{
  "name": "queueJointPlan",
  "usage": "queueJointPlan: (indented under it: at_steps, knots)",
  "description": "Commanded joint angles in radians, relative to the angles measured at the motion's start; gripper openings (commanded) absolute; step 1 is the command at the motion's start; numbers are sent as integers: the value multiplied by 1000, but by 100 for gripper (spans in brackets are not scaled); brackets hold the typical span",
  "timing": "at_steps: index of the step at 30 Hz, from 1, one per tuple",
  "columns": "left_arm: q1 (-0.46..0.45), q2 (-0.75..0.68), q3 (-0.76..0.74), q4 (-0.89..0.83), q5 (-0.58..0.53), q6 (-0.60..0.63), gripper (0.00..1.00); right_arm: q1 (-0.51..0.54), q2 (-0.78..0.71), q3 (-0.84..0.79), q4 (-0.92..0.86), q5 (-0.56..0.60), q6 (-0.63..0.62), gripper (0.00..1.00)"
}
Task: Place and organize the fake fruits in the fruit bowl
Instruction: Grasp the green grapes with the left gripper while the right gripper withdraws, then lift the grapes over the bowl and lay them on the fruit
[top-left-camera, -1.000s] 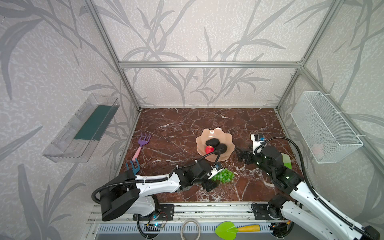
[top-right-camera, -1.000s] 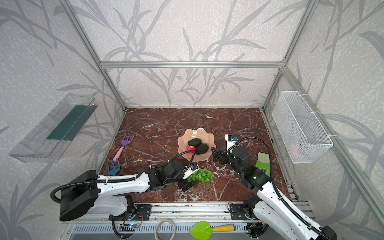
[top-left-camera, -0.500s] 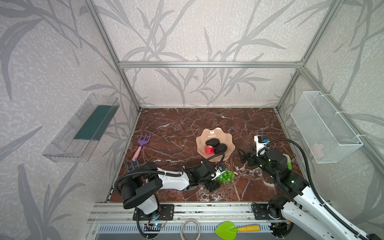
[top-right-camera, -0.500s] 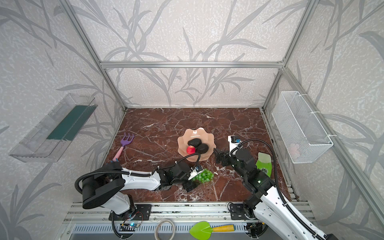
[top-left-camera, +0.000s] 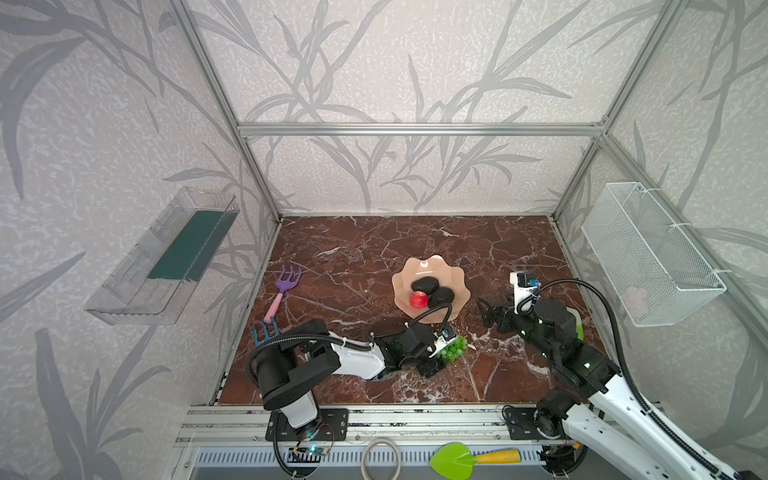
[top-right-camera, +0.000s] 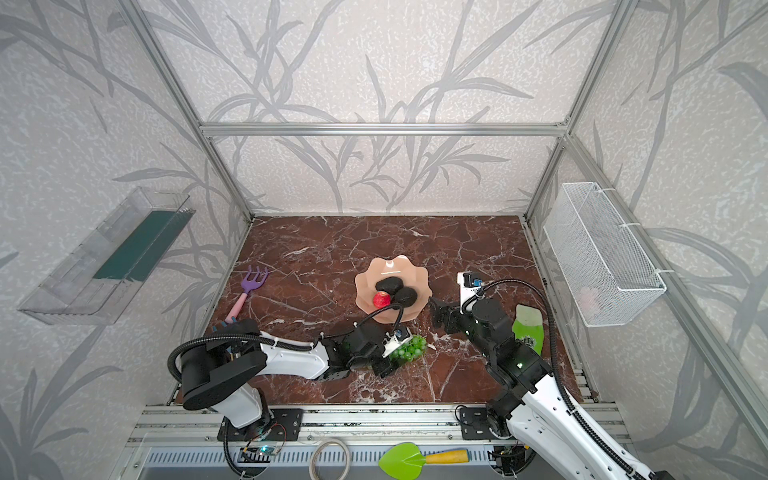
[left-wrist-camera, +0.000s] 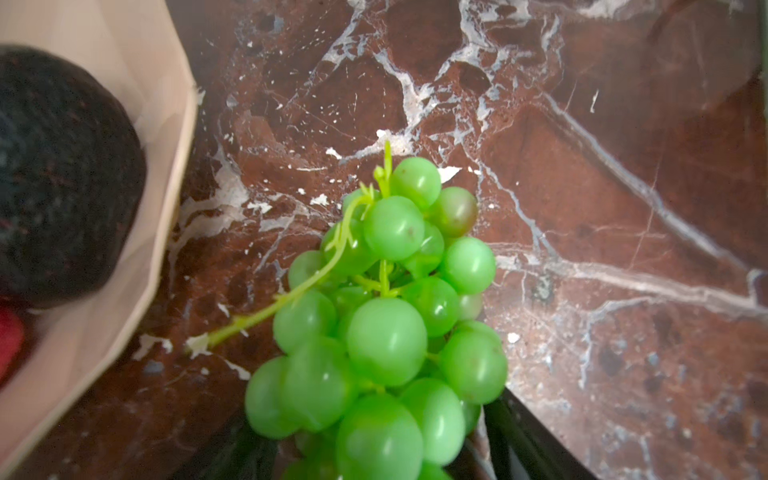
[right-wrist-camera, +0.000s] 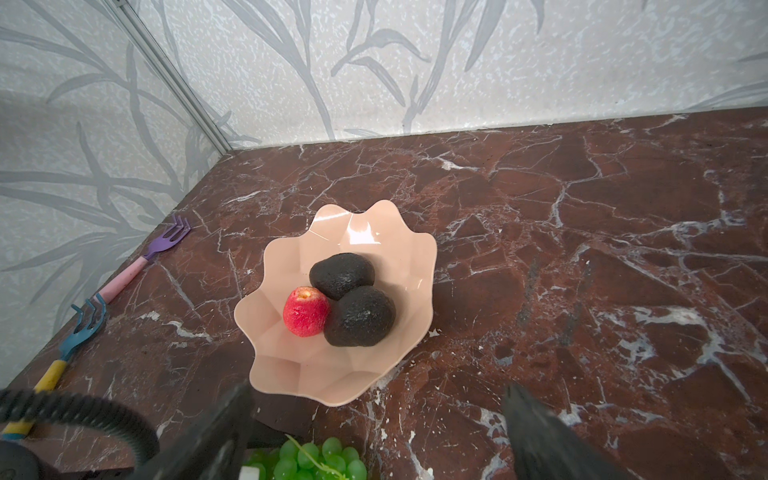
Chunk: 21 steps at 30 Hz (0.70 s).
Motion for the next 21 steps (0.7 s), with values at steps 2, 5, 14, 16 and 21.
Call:
queueJointPlan:
  at_steps: [2, 5, 14, 16, 21]
  knots:
    - [-1, -45, -37, 39, 7, 14, 37, -6, -10, -10, -5, 17, -8, 93]
    - [-2, -63, -22, -36, 20, 12, 23, -5, -10, -12, 3, 17, -3, 93]
    - [-2, -204, -51, -120, 55, -33, 20, -6, -8, -15, 9, 12, 5, 93]
    - [-2, -268, -69, -121, 52, -40, 21, -5, -7, -15, 11, 10, 8, 93]
    - [-2, -461, -114, -135, -8, -51, 22, -5, -9, -15, 14, 8, 12, 93]
